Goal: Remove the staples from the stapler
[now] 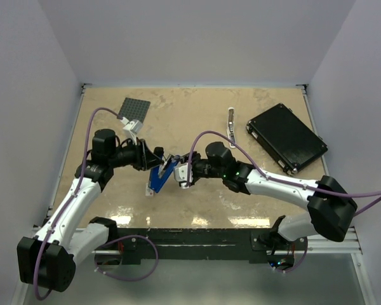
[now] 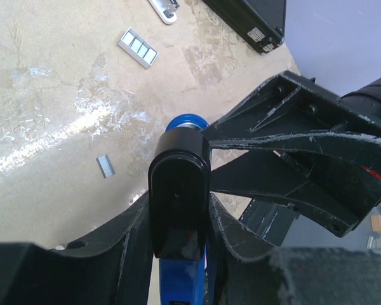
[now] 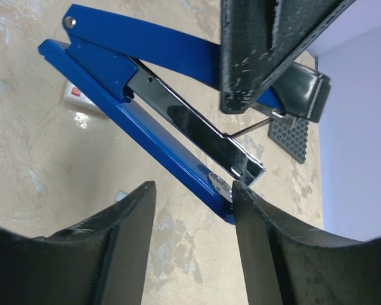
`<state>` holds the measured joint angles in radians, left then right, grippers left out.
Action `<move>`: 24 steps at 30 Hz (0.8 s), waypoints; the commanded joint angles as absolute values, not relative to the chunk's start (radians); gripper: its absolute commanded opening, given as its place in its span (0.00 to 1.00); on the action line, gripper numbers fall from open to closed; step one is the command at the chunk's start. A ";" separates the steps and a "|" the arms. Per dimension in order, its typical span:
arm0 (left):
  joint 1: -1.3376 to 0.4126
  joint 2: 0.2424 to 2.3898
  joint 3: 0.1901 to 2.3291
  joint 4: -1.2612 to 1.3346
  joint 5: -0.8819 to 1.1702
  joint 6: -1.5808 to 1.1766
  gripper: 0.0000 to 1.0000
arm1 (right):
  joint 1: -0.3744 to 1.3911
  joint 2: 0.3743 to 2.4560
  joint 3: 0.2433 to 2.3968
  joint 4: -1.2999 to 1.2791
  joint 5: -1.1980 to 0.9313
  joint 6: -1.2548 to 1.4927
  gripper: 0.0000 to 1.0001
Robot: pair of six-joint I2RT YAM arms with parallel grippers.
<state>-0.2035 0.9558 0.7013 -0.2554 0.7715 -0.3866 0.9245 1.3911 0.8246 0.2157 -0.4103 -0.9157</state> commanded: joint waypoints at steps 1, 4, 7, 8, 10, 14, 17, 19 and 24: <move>-0.202 0.943 0.775 -0.138 0.764 -0.451 0.00 | 0.931 1.355 0.767 0.282 -0.414 -0.841 0.52; -0.199 0.957 0.781 -0.115 0.752 -0.472 0.00 | 0.933 1.362 0.736 0.313 -0.425 -0.818 0.50; -0.196 0.969 0.785 -0.110 0.709 -0.488 0.00 | 0.936 1.368 0.729 0.324 -0.423 -0.779 0.49; -0.196 0.971 0.790 -0.106 0.695 -0.491 0.00 | 0.934 1.370 0.720 0.330 -0.423 -0.755 0.48; -0.195 0.976 0.798 -0.103 0.664 -0.492 0.00 | 0.937 1.373 0.712 0.356 -0.413 -0.724 0.47; -0.189 0.991 0.815 -0.091 0.617 -0.503 0.00 | 0.942 1.410 0.710 0.371 -0.385 -0.655 0.45; -0.181 1.015 0.822 -0.066 0.673 -0.522 0.00 | 0.950 1.430 0.707 0.374 -0.387 -0.641 0.45; -0.181 1.025 0.831 -0.077 0.695 -0.514 0.00 | 0.953 1.410 0.703 0.376 -0.380 -0.637 0.46; -0.181 1.002 0.845 -0.159 0.709 -0.427 0.00 | 0.953 1.295 0.698 0.379 -0.336 -0.627 0.55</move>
<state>-0.1856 1.0302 0.7822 -0.1722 0.6487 -0.4694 0.9482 1.4029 0.7002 0.3267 -0.3824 -0.6533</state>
